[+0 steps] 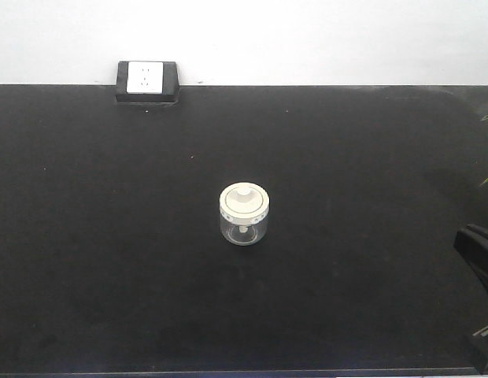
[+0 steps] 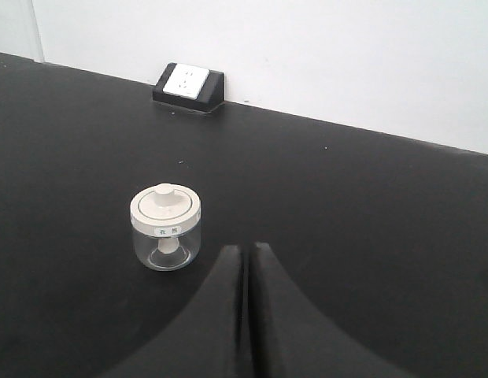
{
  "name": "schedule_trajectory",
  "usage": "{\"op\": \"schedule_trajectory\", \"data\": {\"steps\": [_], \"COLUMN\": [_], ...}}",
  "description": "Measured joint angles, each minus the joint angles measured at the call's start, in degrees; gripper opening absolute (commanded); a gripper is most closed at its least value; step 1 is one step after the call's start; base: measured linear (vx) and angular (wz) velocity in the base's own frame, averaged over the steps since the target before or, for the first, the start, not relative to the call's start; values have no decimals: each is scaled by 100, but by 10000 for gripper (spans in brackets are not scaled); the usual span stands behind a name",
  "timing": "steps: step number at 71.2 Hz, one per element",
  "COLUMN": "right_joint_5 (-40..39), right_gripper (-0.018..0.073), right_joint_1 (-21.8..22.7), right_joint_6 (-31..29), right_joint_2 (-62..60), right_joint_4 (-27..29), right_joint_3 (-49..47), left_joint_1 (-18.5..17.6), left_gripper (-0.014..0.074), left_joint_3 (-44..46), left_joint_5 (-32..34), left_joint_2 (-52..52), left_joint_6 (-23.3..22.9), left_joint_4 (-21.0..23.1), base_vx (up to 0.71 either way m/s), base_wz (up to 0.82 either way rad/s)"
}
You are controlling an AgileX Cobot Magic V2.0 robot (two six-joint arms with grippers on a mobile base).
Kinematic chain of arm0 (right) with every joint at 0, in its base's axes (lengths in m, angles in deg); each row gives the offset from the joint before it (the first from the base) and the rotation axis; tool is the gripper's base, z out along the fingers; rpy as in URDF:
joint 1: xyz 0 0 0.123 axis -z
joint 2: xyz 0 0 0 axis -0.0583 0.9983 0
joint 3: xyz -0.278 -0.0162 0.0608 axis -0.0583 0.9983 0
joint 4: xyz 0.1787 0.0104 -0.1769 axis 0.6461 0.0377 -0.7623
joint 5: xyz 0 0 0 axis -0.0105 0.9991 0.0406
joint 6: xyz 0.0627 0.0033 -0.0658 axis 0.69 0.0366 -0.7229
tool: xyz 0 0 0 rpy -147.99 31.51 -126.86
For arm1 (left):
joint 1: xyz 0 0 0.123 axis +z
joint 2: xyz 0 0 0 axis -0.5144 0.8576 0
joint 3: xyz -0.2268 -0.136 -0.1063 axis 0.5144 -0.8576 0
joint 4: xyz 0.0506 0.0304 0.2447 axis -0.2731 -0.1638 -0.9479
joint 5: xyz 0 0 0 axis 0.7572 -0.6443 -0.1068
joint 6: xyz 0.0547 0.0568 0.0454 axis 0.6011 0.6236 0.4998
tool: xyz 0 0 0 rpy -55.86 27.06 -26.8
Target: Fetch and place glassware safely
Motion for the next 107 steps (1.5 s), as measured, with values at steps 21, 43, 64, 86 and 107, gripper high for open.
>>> {"op": "schedule_trajectory", "data": {"steps": [21, 43, 64, 86, 107], "right_joint_5": [0, 0, 0, 0, 49], "right_gripper": [-3, -3, -3, -3, -3], "right_joint_1": [0, 0, 0, 0, 797], "right_joint_6": [0, 0, 0, 0, -87], "right_joint_2": [0, 0, 0, -32, -177], "right_joint_4": [0, 0, 0, 0, 263], "right_joint_3": [0, 0, 0, 0, 0], "left_joint_1": [0, 0, 0, 0, 0], "left_gripper": [-7, -7, -7, -7, -7], "left_joint_3": [0, 0, 0, 0, 0], "left_joint_5": [-346, -346, -346, -351, -351], "left_joint_2": [-19, -19, -19, -19, -19], "left_joint_6": [14, 19, 19, 19, 19], "left_joint_4": [18, 18, 18, 18, 18], "base_vx": [0, 0, 0, 0, 0], "base_wz": [0, 0, 0, 0, 0]}}
